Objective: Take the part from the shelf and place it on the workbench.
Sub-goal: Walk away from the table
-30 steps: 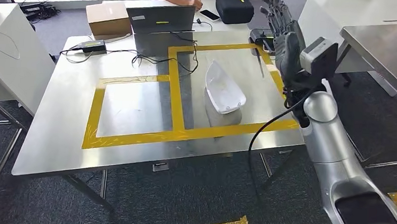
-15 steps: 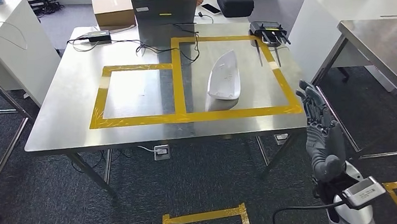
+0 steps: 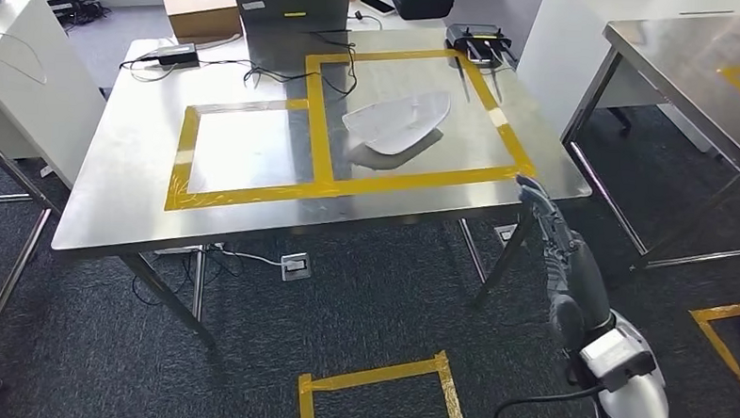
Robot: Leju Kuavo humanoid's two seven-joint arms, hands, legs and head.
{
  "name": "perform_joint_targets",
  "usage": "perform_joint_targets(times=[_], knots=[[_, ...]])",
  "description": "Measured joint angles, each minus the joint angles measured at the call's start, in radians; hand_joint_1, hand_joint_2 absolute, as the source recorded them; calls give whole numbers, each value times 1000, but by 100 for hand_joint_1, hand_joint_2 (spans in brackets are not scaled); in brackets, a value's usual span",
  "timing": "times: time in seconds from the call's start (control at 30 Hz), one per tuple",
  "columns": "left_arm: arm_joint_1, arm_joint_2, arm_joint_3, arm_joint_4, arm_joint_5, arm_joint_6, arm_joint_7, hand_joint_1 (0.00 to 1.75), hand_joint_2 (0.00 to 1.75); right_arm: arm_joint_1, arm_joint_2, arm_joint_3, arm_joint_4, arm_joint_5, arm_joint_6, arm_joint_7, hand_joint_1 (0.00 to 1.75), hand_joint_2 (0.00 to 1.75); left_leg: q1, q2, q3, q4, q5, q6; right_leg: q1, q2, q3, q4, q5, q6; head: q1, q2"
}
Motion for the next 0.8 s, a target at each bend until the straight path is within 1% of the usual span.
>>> perform_joint_targets(times=[0.03,0.07,0.1,0.17,0.2,0.23,0.27,0.3,0.33,0.37,0.4,0.43,0.47,0.5,0.53,0.57,0.6,0.63,0.67,0.7,0.73,0.77,0.8], knots=[[7,1,0,0,1,4,9,0,0,-1,9,8,22,4,-1,4,0,0,2,-2,-4,3,-5,-6,-1,-2,-8,-3,11,-9,0,0],[14,3,0,0,2,6,22,0,0,-3,19,15,46,7,-4,11,0,0,2,-6,-12,18,-28,-12,-3,-3,-17,-5,23,-19,-1,0],[21,4,0,0,3,9,39,0,0,-4,32,23,71,11,-12,16,0,0,3,-9,-23,52,-70,-17,-5,-5,-29,-7,36,-27,-2,0],[29,7,0,0,5,15,82,0,0,-6,59,34,120,22,-41,33,0,0,3,-14,-50,167,-171,-25,-2,-6,-59,-5,60,-35,-4,0],[32,11,0,0,5,17,104,0,0,-5,73,40,143,28,-57,40,0,0,3,-14,-58,224,-198,-28,-1,-7,-76,-3,73,-35,-4,0],[33,15,0,0,0,18,125,0,0,-2,84,45,163,35,-70,47,0,0,3,-14,-57,262,-199,-29,0,-8,-94,0,84,-34,-4,0],[35,21,0,-1,-7,15,142,0,0,4,93,50,180,41,-80,51,0,0,3,-14,-41,270,-179,-30,0,-9,-112,5,95,-33,-4,0],[37,27,-1,-1,-17,10,154,0,0,14,100,53,194,47,-86,53,0,0,3,-14,-8,244,-151,-29,0,-11,-129,10,104,-30,-4,0],[38,33,-2,-1,-27,4,160,0,0,25,107,57,205,50,-87,51,0,0,3,-15,41,190,-134,-26,0,-12,-145,17,114,-27,-4,0],[39,39,-3,-2,-35,0,159,0,0,37,112,59,214,47,-82,48,0,0,2,-17,97,117,-136,-24,1,-13,-159,25,122,-23,-4,0],[40,45,-4,-3,-38,-1,148,0,0,48,118,60,222,40,-72,42,0,0,-1,-19,138,56,-147,-18,2,-14,-168,30,130,-18,-3,0],[41,50,-4,-5,-38,2,132,0,0,57,126,60,230,29,-59,36,0,0,-3,-21,164,12,-162,-12,2,-14,-174,33,138,-12,-3,0],[42,56,-4,-6,-35,5,111,0,0,64,135,58,242,16,-43,30,0,0,-6,-22,170,-8,-168,-5,3,-13,-177,32,147,-7,-3,0],[43,61,-4,-6,-29,9,93,0,0,70,147,53,257,3,-28,24,0,0,-6,-21,162,-9,-161,5,2,-13,-177,29,156,-1,-4,0],[44,66,-4,-6,-22,11,81,0,0,74,160,45,274,-7,-14,21,0,0,-5,-17,155,-12,-151,13,0,-11,-181,31,154,5,-5,0],[43,69,-4,-7,-16,11,74,0,0,76,173,36,294,-16,-2,19,0,0,-3,-13,144,-14,-139,23,-1,-8,-188,44,134,12,-4,0],[43,72,-4,-7,-10,11,74,0,0,75,183,28,314,-22,7,19,0,0,-1,-10,131,-16,-126,30,-3,-6,-199,73,94,18,-4,0],[43,75,-3,-7,-5,11,80,0,0,71,193,22,335,-27,15,22,0,0,-1,-6,115,-16,-113,33,-6,-4,-212,122,38,23,-3,0],[43,76,-2,-7,1,11,90,0,0,64,201,16,360,-32,24,31,0,0,-1,-4,100,-16,-101,35,-7,-4,-225,182,-15,27,-2,0],[44,76,-1,-7,6,11,104,0,0,56,208,11,388,-37,35,44,0,0,-2,-2,84,-14,-87,35,-9,-4,-232,243,-49,30,-2,0],[44,75,0,-7,11,11,116,0,0,47,212,7,423,-42,46,56,0,0,-2,-1,67,-12,-73,34,-9,-4,-230,287,-57,32,-2,0],[44,71,2,-7,16,12,123,0,0,34,215,3,465,-44,56,71,0,0,-2,0,50,-9,-60,33,-10,-4,-214,304,-40,32,-2,0],[44,65,5,-7,24,13,126,0,0,18,216,-1,514,-42,66,85,0,0,-2,1,32,-6,-47,31,-10,-4,-182,287,-10,31,-1,0]])
